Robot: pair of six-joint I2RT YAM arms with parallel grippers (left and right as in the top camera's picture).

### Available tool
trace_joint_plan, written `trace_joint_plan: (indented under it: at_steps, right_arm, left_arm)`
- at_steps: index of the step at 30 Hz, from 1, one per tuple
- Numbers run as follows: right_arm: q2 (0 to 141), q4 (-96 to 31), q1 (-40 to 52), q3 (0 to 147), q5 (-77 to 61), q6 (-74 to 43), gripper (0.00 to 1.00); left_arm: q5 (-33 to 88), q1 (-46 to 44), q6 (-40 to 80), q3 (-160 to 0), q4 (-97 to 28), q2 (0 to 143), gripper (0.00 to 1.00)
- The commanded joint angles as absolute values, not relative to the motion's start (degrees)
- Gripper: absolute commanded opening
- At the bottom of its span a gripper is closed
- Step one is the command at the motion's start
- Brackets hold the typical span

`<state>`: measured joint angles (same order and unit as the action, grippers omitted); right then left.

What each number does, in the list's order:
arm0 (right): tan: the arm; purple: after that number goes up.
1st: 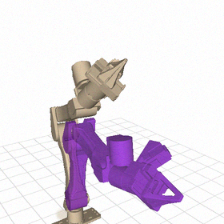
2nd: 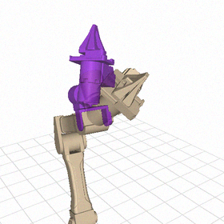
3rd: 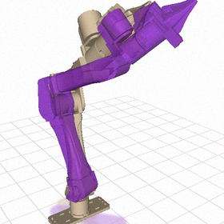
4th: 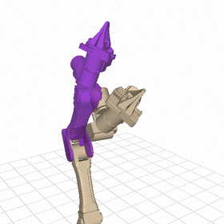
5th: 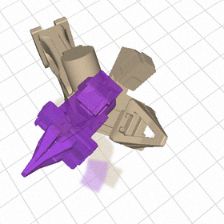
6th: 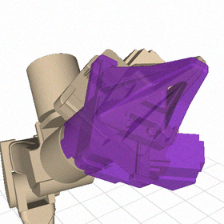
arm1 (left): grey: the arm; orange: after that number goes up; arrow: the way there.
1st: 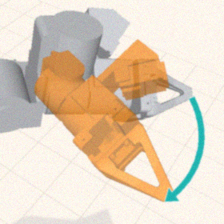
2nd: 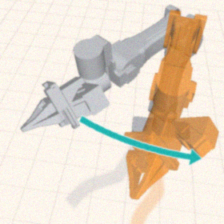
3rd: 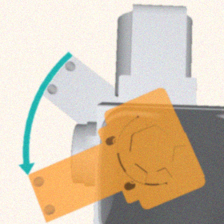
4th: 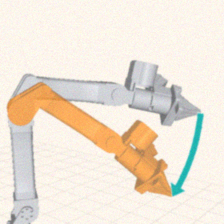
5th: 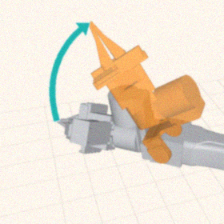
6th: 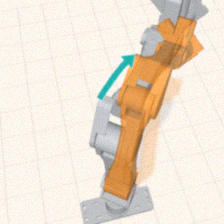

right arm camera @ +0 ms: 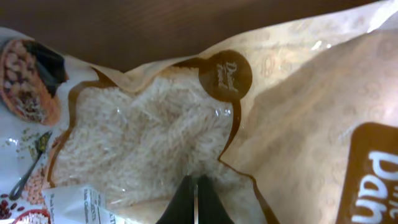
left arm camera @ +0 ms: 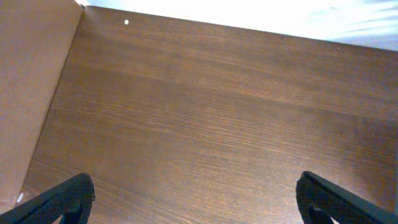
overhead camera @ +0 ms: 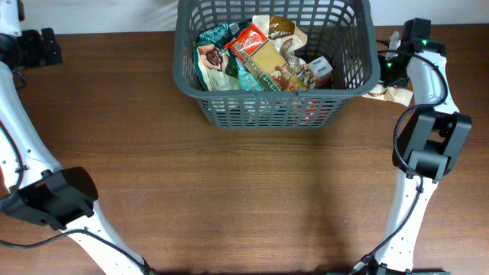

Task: Pack container
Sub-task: 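Lower the right gripper and grasp the brown Pantree rice bag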

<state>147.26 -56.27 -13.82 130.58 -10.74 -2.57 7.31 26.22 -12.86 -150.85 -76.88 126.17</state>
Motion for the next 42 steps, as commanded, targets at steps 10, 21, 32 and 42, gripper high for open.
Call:
trace_joint_plan:
  at_steps: [10, 21, 32, 42]
  right_arm:
    - [149.7, -71.0, -13.9, 127.3, -9.9, -2.4, 0.04]
    - [149.7, -80.2, -13.9, 127.3, -9.9, -2.4, 0.04]
    - [149.7, -75.5, -14.0, 127.3, -10.0, -1.9, 0.24]
    - [149.7, -60.8, -13.9, 127.3, -17.6, 1.5, 0.99]
  left_arm:
    - [7.7, 26.3, -13.8, -150.6, -76.7, 126.7, 0.99]
    - [7.7, 26.3, -13.8, -150.6, -76.7, 126.7, 0.99]
    - [7.5, 26.3, -13.8, -150.6, -75.2, 126.7, 0.99]
    - [7.6, 26.3, -13.8, -150.6, -75.7, 126.7, 0.99]
